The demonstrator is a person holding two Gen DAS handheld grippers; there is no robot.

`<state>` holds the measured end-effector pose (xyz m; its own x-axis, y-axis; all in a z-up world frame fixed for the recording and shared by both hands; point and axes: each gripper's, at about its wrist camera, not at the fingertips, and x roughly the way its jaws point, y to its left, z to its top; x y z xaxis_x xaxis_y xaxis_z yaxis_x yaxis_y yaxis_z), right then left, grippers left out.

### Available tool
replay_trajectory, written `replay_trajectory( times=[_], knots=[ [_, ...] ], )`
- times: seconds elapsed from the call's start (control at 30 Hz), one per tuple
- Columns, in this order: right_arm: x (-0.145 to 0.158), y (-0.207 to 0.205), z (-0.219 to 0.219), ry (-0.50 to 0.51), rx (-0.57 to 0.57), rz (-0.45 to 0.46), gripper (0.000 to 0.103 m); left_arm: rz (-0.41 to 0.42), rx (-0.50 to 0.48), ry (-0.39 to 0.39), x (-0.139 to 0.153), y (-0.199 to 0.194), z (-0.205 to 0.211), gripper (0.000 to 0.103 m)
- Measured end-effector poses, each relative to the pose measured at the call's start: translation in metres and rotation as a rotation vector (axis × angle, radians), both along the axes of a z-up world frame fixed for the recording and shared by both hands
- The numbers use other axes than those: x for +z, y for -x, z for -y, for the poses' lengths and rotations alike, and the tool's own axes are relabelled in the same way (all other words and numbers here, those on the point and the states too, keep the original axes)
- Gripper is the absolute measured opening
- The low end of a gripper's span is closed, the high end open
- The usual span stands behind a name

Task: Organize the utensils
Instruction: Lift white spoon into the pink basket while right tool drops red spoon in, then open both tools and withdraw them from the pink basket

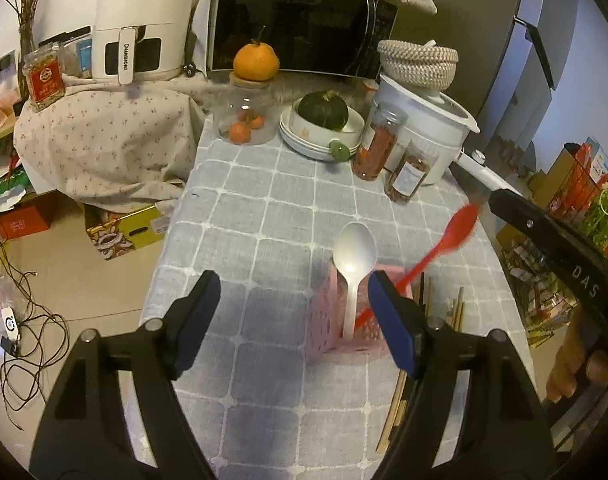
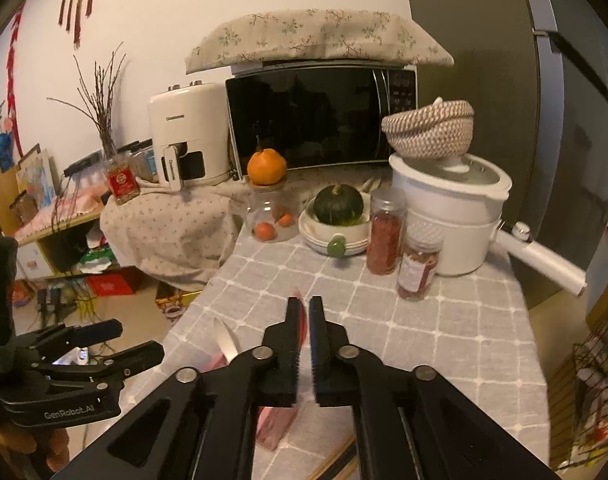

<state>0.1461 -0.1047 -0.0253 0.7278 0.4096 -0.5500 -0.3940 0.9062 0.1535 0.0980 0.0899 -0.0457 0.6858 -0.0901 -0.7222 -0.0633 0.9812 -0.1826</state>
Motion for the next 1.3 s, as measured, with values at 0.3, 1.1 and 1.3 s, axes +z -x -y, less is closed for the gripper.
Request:
replay_trajectory(
  times=[0.3, 1.1, 1.3],
  knots=[
    [0.018, 0.014, 0.034, -0.043, -0.047, 0.037, 0.066, -0.031, -0.047, 0.033, 0.0, 0.006, 0.007, 0.088],
    [-0.103, -0.022, 0.119, 0.172, -0.313, -0.477, 0.081, -0.196, -0.127, -0.036, -0.033, 0.015, 0.049, 0.097],
    [-0.135, -0.032, 0.126, 0.181, -0.332, -0.599, 0.081, -0.227, -0.159, -0.077, -0.039, 0.014, 0.056, 0.097]
  ],
)
